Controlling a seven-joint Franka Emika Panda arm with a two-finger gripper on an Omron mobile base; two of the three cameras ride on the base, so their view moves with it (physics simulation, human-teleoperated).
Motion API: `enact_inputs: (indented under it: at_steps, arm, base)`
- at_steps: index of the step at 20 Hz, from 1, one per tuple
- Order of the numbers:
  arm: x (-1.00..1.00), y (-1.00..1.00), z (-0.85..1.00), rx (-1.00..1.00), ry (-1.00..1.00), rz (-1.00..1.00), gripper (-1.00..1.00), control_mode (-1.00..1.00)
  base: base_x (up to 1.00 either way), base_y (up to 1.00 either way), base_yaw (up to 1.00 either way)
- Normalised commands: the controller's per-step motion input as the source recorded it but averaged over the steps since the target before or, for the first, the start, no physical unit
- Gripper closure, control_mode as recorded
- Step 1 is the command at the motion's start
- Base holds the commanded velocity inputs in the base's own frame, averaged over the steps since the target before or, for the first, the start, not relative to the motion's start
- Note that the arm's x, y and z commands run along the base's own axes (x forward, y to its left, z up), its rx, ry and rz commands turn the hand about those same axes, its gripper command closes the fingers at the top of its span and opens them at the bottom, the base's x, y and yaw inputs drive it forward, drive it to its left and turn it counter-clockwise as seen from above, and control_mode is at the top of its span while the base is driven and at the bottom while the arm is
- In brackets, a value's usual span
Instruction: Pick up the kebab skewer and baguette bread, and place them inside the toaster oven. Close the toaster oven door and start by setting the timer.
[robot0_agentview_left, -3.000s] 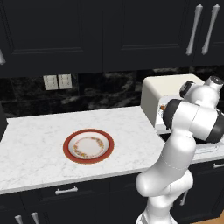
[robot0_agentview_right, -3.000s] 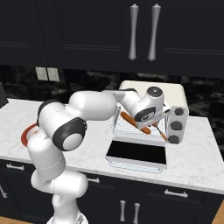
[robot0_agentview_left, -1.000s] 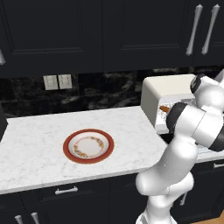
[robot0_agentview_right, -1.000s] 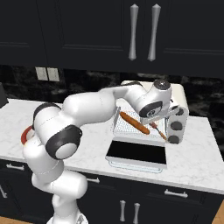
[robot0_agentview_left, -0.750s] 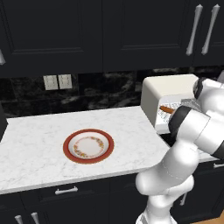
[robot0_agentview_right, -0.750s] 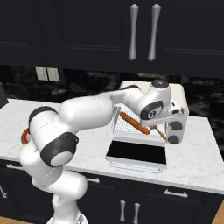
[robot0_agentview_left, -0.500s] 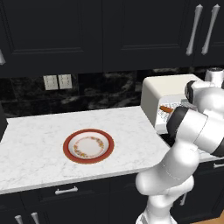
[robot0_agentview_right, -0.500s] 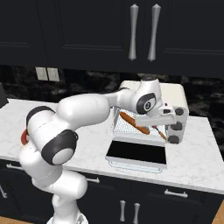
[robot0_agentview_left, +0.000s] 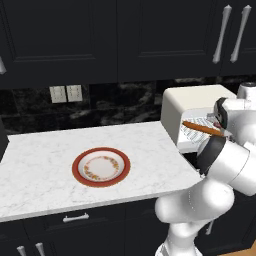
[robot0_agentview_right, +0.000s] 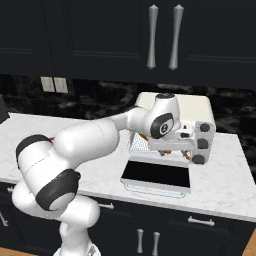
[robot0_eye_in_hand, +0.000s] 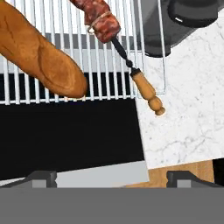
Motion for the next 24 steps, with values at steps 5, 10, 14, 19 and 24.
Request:
enact_inputs:
  at_steps: [5, 10, 14, 19, 24]
  arm:
    - [-0.25, 0.04, -0.24, 0.09, -0.14, -0.37, -1.00, -1.00]
    - [0.00, 0.00, -0.26, 0.13, 0.00, -0.33, -1.00, -1.00]
    - [0.00, 0.00, -0.23, 0.12, 0.00, -0.21, -1.00, -1.00]
    - [0.07, 0.05, -0.26, 0.10, -0.03, -0.13, -1.00, -1.00]
    - [0.29, 0.21, -0.28, 0.00, -0.02, -0.04, -1.00, -1.00]
  base:
    - [0.00, 0.00, 0.00]
    - [0.00, 0.00, 0.00]
    - [0.00, 0.00, 0.00]
    - [0.00, 0.00, 0.00]
    - [0.00, 0.00, 0.00]
